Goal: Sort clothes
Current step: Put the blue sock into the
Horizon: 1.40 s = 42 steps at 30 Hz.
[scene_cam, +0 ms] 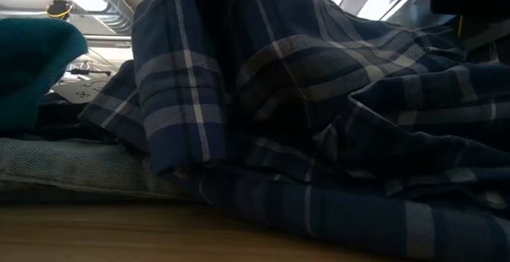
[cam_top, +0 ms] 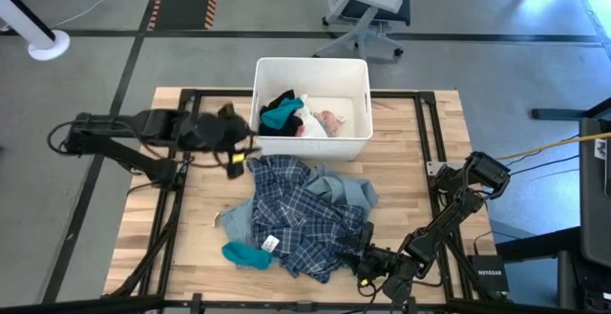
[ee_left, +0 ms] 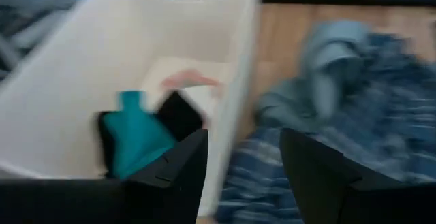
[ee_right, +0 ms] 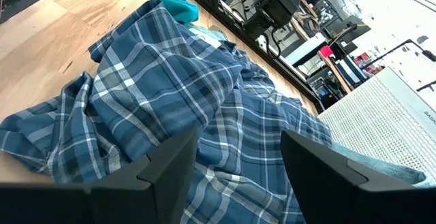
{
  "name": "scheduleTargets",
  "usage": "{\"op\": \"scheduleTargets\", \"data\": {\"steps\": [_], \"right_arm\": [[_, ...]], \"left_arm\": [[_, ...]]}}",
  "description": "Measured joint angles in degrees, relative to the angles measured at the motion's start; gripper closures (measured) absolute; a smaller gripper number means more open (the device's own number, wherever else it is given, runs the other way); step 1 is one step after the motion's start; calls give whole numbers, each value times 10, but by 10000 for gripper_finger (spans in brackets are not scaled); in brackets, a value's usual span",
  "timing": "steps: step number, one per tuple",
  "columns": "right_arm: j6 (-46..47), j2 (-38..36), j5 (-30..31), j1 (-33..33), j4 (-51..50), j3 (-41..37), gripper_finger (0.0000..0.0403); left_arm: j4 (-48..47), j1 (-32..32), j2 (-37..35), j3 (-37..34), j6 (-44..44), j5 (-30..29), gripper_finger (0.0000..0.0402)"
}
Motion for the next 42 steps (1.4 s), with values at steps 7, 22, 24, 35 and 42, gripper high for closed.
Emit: {"op": "scheduleTargets", "data": {"steps": [7,22,24,35,42], "right_arm": [[0,0,1,0,0,0,171],[0,0,-25,-19,0,0,171],[0,0,-26,-19,0,0,171],[0,0,-26,-19,0,0,171],[0,0,-26,-18,0,0,171]], "left_arm": [[123,-82,-8,0,9,1,224],[334,-145,-10,0,92,2,224],[333,-145,-10,0,92,2,224],[289,-145,-10,0,70,3,224],[146,-178,1,-15,-47,1,224]]}}
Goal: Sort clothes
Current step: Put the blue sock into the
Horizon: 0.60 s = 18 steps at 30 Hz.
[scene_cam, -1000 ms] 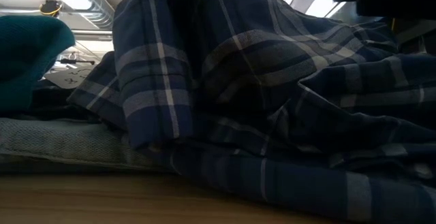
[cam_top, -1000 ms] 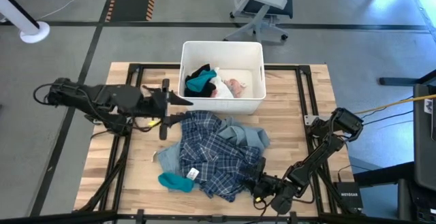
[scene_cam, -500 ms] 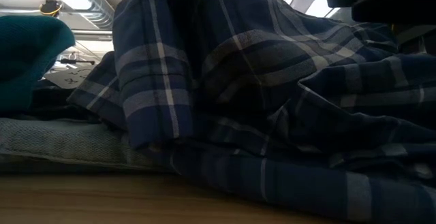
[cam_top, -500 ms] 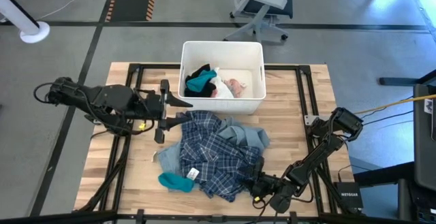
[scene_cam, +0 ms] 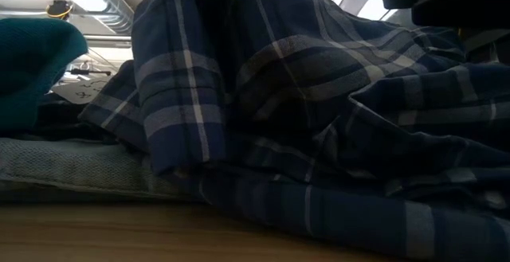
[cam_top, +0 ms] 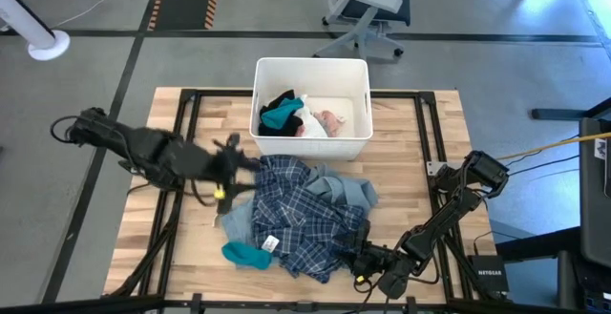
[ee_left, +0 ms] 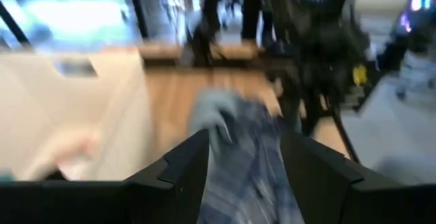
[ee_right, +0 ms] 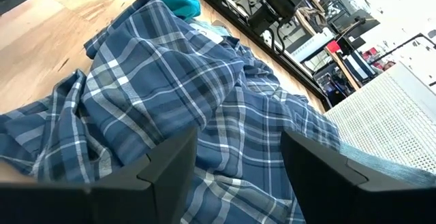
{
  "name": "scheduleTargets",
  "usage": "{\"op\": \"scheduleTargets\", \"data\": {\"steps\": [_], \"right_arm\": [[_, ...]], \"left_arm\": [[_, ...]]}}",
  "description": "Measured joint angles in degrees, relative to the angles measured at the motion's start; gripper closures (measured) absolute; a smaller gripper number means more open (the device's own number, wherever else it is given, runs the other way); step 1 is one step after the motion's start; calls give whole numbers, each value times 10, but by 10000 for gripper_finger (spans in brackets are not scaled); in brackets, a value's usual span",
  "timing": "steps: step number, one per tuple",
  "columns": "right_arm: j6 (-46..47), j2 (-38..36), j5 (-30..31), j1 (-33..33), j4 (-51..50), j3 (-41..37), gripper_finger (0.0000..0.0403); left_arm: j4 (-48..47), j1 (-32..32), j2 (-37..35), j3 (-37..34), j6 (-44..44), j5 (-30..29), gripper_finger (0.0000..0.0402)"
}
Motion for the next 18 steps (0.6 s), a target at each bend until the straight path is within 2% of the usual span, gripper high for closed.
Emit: {"op": "scheduleTargets", "data": {"steps": [10,18], "right_arm": [[0,0,0,0,4,0,171],[0,0,0,0,4,0,171]], "left_arm": [[-45,-75,16,-137,-162,2,224],[21,-126,37,-237,-243,55,224]]}}
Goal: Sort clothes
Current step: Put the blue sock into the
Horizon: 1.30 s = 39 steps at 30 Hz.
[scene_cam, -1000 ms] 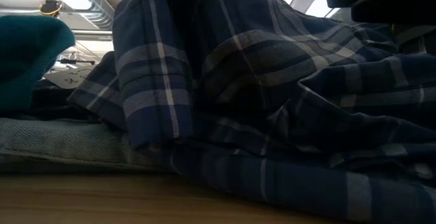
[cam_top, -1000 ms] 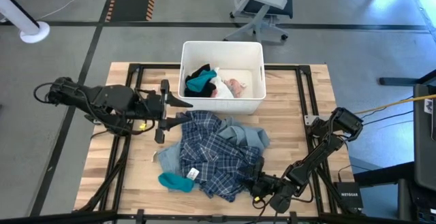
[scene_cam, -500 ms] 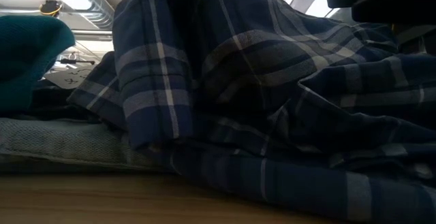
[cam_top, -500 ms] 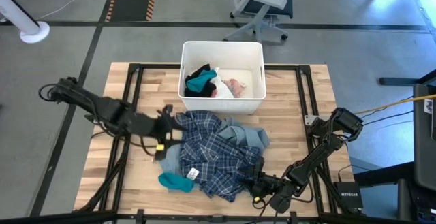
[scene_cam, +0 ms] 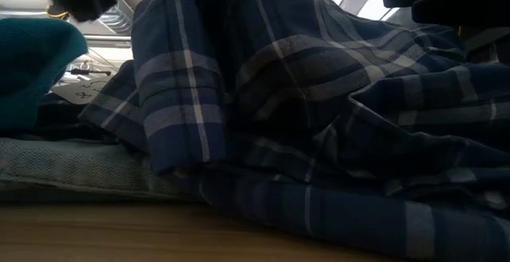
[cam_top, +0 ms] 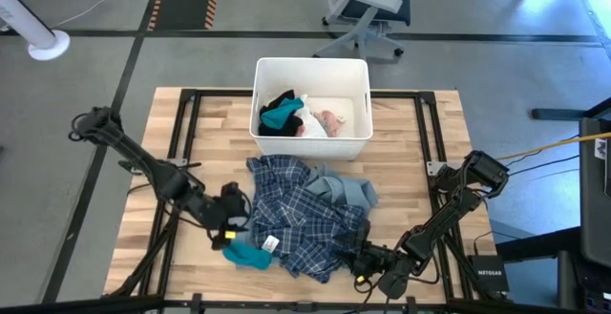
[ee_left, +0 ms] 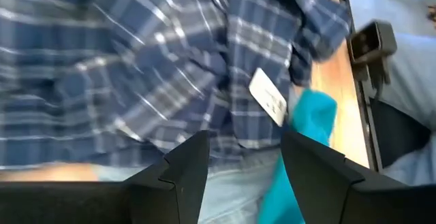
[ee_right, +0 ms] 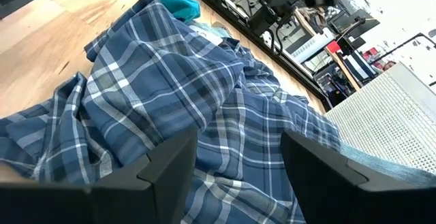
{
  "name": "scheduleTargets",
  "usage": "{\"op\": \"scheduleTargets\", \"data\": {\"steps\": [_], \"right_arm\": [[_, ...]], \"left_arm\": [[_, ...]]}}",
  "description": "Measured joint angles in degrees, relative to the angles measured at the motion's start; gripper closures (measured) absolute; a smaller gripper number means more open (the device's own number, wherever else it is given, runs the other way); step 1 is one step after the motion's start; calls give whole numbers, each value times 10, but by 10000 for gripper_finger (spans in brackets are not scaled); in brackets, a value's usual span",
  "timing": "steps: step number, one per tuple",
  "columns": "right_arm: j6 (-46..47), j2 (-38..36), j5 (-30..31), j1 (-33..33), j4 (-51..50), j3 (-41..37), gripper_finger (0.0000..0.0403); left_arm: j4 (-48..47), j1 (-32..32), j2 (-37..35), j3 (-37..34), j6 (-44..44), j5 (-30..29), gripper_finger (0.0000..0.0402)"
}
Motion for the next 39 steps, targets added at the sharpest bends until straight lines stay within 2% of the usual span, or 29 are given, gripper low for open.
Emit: {"op": "scheduleTargets", "data": {"steps": [8,20,27,31,39], "right_arm": [[0,0,1,0,0,0,171],[2,0,0,0,0,0,171],[1,0,0,0,0,0,171],[1,0,0,0,-1,0,171],[0,0,1,0,-1,0,171]], "left_arm": [[118,-20,58,-39,-7,47,224],[162,-24,167,-40,-33,98,224],[209,-23,198,-40,-15,117,228],[210,-20,200,-40,-16,108,264],[196,-19,192,-34,-9,126,369]]}}
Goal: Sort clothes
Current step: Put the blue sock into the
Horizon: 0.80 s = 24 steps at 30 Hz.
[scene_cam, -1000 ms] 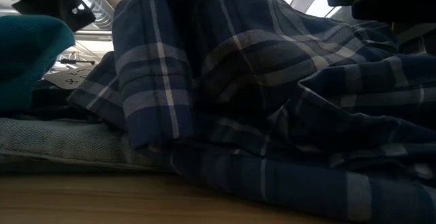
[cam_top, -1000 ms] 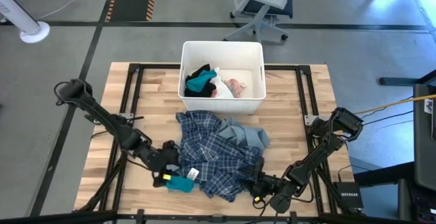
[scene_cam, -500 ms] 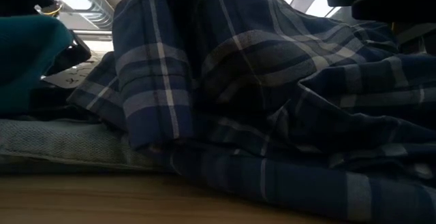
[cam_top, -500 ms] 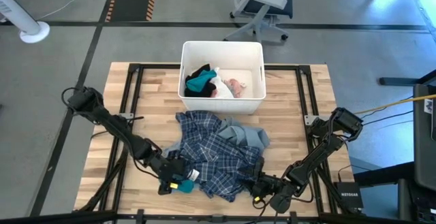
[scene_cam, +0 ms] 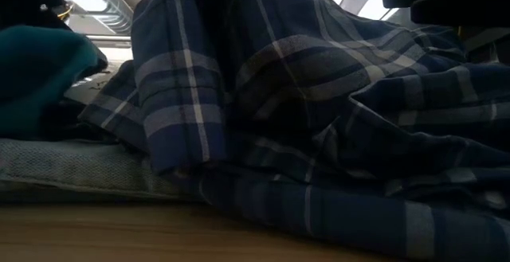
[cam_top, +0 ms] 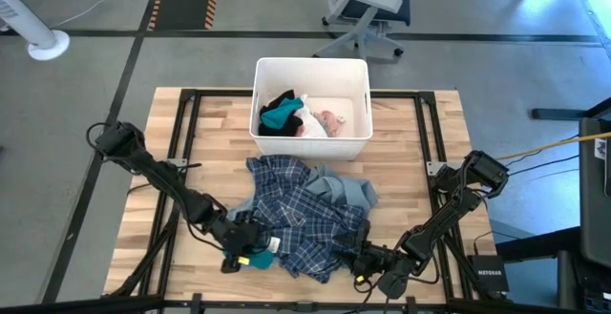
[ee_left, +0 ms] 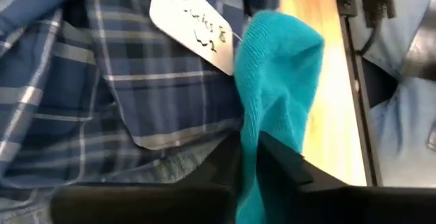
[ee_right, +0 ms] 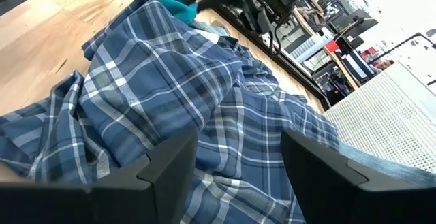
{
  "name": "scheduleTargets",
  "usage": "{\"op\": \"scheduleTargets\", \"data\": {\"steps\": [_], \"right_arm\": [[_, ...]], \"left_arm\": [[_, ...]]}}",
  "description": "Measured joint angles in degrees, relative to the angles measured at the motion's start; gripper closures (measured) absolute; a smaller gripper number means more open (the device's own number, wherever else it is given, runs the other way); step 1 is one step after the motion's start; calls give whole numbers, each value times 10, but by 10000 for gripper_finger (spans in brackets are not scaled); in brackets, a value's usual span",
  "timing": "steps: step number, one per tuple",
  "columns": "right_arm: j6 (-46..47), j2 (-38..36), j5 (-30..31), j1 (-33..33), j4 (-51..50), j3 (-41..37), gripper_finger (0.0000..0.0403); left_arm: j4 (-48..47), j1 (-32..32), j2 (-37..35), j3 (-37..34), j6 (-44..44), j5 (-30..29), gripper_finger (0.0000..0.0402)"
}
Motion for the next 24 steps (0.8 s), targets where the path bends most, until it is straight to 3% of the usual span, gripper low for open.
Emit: {"op": "scheduleTargets", "data": {"steps": [3,9,17,22,24], "right_arm": [[0,0,5,0,-2,0,171],[0,0,5,0,-3,0,171],[0,0,5,0,-3,0,171],[1,0,5,0,-3,0,171],[1,0,5,0,-2,0,171]], "left_arm": [[-15,0,-18,14,10,1,394],[-23,7,-76,57,72,-27,391],[-18,71,-152,100,226,-189,394],[26,148,-175,109,313,-304,393],[51,185,-181,109,342,-318,397]]}}
